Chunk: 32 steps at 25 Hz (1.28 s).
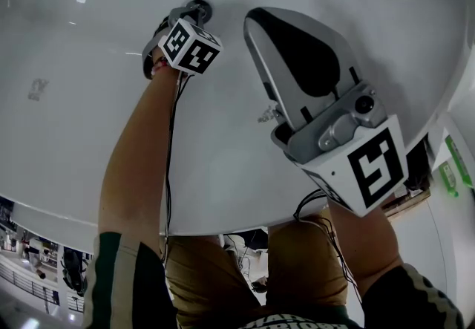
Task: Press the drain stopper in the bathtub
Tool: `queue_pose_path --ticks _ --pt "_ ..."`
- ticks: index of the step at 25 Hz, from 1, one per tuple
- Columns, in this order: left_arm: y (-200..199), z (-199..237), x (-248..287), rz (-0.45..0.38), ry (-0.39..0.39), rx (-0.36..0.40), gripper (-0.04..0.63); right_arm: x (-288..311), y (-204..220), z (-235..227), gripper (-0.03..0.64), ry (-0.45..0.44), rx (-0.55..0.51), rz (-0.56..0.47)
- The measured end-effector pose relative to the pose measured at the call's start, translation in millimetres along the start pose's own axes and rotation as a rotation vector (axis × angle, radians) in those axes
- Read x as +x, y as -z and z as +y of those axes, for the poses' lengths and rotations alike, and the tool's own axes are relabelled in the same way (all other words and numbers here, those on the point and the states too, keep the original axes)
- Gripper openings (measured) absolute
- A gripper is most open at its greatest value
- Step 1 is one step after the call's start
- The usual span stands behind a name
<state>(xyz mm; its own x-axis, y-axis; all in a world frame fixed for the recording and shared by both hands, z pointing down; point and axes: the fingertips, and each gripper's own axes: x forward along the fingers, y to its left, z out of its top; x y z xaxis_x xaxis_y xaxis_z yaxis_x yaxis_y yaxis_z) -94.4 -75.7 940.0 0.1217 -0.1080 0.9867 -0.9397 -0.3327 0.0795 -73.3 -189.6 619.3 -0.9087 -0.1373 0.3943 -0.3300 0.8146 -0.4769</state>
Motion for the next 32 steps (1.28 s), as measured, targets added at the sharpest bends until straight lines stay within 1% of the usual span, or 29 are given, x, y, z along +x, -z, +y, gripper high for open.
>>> queue_pose_path --ticks 4,6,10,12,13,15,17,25,32 --pt "-0.7 -1.6 2.3 0.024 -0.029 0.024 0.009 0.0 2.4 1.4 0.012 -0.007 0.004 0.007" --pt "-1.0 -2.9 2.8 0.043 -0.046 0.022 0.008 0.8 4.3 3.2 0.012 -0.011 0.006 0.013" --pt "-2.3 -3.3 3.7 0.077 -0.099 0.031 0.005 3.1 2.9 6.9 0.012 -0.022 0.001 -0.003" --pt "-2.1 -4.1 4.9 0.09 -0.123 0.045 0.003 1.5 4.5 6.8 0.012 -0.026 -0.005 0.006" --pt "-2.7 -3.5 5.3 0.088 -0.137 0.043 0.002 1.2 5.4 6.5 0.012 -0.029 -0.008 0.011" --pt "-3.5 -2.3 5.3 0.07 -0.153 0.014 0.002 1.6 5.8 7.0 0.012 -0.031 -0.003 0.011" --pt "-1.3 -4.2 4.7 0.063 -0.143 -0.01 0.002 1.4 5.6 8.7 0.012 -0.03 0.004 0.011" --pt "-2.7 -2.9 6.4 0.101 -0.098 -0.039 0.002 1.3 5.6 6.0 0.012 -0.016 0.0 0.004" --pt "-2.2 -3.5 5.2 0.111 -0.134 -0.035 0.002 1.9 7.1 6.7 0.012 -0.021 -0.001 0.005"
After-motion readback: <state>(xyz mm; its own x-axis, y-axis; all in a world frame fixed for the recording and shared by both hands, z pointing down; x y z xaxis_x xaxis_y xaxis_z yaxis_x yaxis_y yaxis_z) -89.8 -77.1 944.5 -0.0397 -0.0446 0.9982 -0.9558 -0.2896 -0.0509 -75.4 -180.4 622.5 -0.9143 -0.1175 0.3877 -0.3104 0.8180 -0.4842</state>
